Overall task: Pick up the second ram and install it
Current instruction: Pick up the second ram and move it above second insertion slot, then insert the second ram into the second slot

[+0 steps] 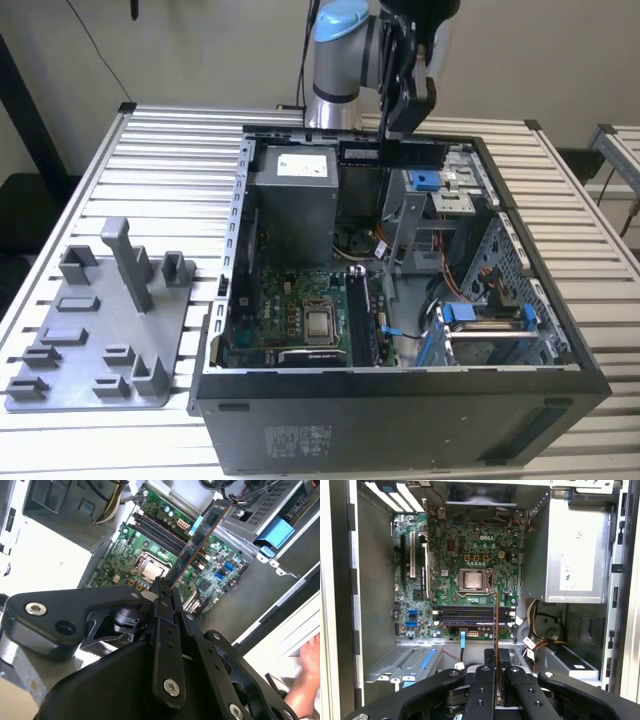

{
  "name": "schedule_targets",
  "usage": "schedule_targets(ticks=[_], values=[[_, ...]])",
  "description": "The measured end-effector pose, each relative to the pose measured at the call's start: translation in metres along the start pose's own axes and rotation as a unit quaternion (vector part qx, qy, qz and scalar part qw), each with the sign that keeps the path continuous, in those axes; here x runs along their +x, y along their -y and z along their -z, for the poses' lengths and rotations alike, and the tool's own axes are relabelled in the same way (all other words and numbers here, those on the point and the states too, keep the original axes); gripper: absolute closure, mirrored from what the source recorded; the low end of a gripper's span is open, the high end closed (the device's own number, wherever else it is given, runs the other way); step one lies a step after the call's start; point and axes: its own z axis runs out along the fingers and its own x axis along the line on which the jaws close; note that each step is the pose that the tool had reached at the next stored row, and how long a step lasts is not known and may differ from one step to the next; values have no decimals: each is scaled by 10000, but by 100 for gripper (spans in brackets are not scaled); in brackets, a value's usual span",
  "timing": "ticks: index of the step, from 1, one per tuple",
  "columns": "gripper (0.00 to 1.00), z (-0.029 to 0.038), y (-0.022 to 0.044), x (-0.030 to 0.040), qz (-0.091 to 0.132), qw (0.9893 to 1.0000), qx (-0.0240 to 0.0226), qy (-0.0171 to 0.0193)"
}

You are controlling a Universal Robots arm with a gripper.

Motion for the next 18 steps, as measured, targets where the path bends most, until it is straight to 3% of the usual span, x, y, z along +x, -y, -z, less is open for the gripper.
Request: schedule_targets(ticks=[8, 18], values=[[86, -10, 0, -132, -14, 10000, 0, 25], [86, -11, 0, -152, -24, 10000, 1, 28]])
